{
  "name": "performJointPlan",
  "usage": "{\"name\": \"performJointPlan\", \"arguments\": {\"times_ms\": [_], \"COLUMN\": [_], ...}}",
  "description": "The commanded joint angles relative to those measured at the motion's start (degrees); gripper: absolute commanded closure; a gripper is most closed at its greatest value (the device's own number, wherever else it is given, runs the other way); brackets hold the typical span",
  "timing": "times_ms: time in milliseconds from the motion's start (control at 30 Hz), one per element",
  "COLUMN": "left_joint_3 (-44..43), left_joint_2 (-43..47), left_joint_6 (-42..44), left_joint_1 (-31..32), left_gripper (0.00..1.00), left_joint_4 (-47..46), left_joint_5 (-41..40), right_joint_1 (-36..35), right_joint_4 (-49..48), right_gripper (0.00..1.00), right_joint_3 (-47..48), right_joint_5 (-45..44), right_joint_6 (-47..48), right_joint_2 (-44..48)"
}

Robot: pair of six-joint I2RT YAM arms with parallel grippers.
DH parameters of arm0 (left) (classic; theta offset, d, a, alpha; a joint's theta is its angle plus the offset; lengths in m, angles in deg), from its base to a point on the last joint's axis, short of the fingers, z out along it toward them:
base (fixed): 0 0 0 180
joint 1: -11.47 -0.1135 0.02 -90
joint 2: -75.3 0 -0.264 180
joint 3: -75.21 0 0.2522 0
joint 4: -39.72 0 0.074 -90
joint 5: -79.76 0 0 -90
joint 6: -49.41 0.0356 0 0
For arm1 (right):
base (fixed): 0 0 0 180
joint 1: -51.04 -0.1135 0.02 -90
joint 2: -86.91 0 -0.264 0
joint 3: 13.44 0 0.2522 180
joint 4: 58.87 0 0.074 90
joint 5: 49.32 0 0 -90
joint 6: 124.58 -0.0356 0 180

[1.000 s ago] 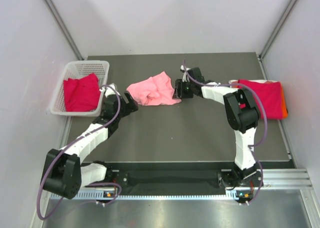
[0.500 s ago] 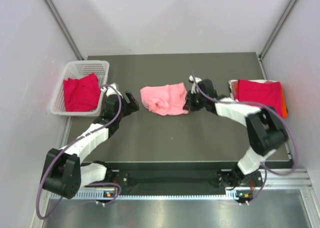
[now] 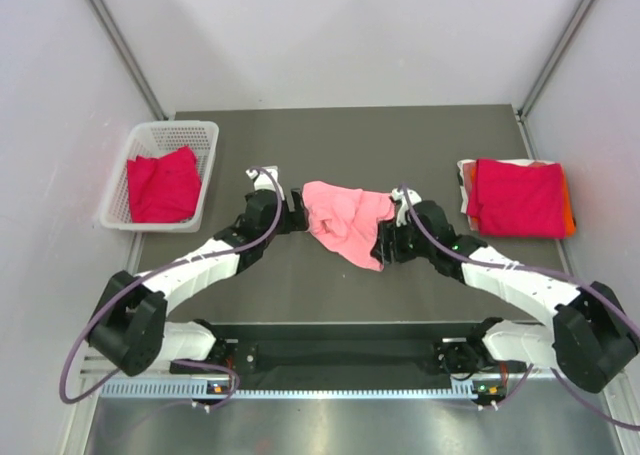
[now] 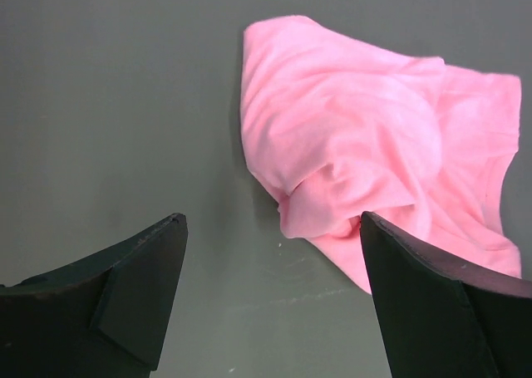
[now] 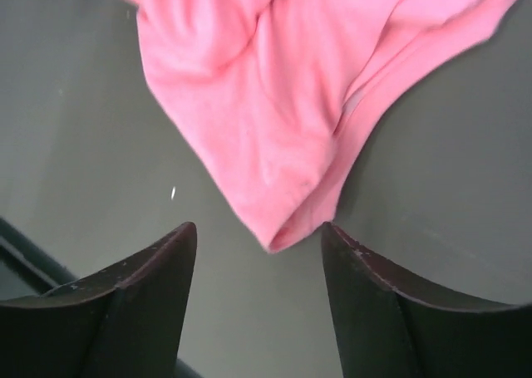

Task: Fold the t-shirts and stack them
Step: Flatten the tshirt out

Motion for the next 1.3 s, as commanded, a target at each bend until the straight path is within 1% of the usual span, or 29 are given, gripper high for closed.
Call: {"name": "performJointPlan", "arguments": {"times_ms": [0,133,167,200,267,333,400,467,533,567,600,633,667,833,1000,1067,1167,1233,1267], "left_joint_3": [-3.1,-8.6,-9.5,-10.3,-12.0,-12.4,-12.3,-12.1,-11.6,-11.5,-11.4,-11.4,-11.4,-11.4,-10.8,-10.3,-9.7,-9.4,-9.4], "left_joint_2": [-3.9,-10.9,-13.2,-14.2,-15.9,-16.3,-16.3,-16.0,-15.8,-15.5,-15.4,-15.5,-15.3,-14.9,-13.6,-12.7,-11.9,-11.5,-11.4], "left_joint_6": [3.3,4.7,5.2,5.4,5.8,5.9,5.7,5.6,5.4,5.4,5.4,5.3,5.3,4.5,3.8,3.6,3.6,3.6,3.6], "left_joint_1": [0.9,2.9,3.4,4.2,4.8,5.1,5.1,5.1,5.1,5.1,5.1,5.1,5.1,5.1,5.1,5.1,5.1,5.1,5.1], "left_gripper": [0.11,0.14,0.15,0.16,0.17,0.17,0.18,0.18,0.18,0.18,0.18,0.18,0.18,0.19,0.19,0.19,0.19,0.19,0.19], "left_joint_4": [-4.4,-3.7,-3.7,-3.2,-2.9,-2.7,-2.5,-2.2,-2.2,-2.2,-2.1,-2.0,-1.7,-0.7,0.1,0.0,-0.4,-0.5,-0.5], "left_joint_5": [2.9,1.9,1.6,1.2,0.1,0.0,-1.1,-1.4,-1.8,-2.6,-2.9,-3.4,-3.5,-5.7,-7.8,-8.3,-8.4,-8.5,-8.6], "right_joint_1": [1.7,4.4,5.2,6.0,9.0,11.7,13.0,14.3,15.2,15.4,15.4,15.6,15.6,16.0,16.1,16.2,16.3,16.5,16.5], "right_joint_4": [1.5,1.5,1.8,1.5,0.9,0.7,0.6,0.3,-0.1,-0.8,-1.1,-1.1,-1.4,-1.1,-1.4,-1.1,-0.5,-0.7,-0.7], "right_gripper": [0.39,0.43,0.46,0.47,0.49,0.5,0.53,0.57,0.58,0.6,0.6,0.61,0.64,0.67,0.76,0.76,0.71,0.72,0.75], "right_joint_3": [6.4,13.3,14.5,15.4,17.6,19.1,21.2,23.2,24.7,25.0,25.4,26.2,26.6,29.3,29.9,30.0,30.2,30.3,30.4], "right_joint_5": [-4.8,-4.1,-4.2,-4.1,-2.3,-0.4,1.8,3.7,4.7,5.6,5.9,6.0,6.0,5.7,3.3,2.2,0.8,1.2,1.6], "right_joint_6": [-0.1,0.2,0.1,-0.2,-0.4,-0.7,-0.9,-1.1,-1.7,-2.1,-2.3,-2.4,-2.6,-3.1,-3.8,-3.9,-3.8,-3.9,-3.8], "right_joint_2": [-0.9,-10.0,-11.7,-14.4,-16.8,-20.1,-22.4,-26.8,-28.5,-29.2,-30.5,-31.0,-31.5,-35.1,-36.9,-37.2,-37.7,-38.3,-38.6]}}
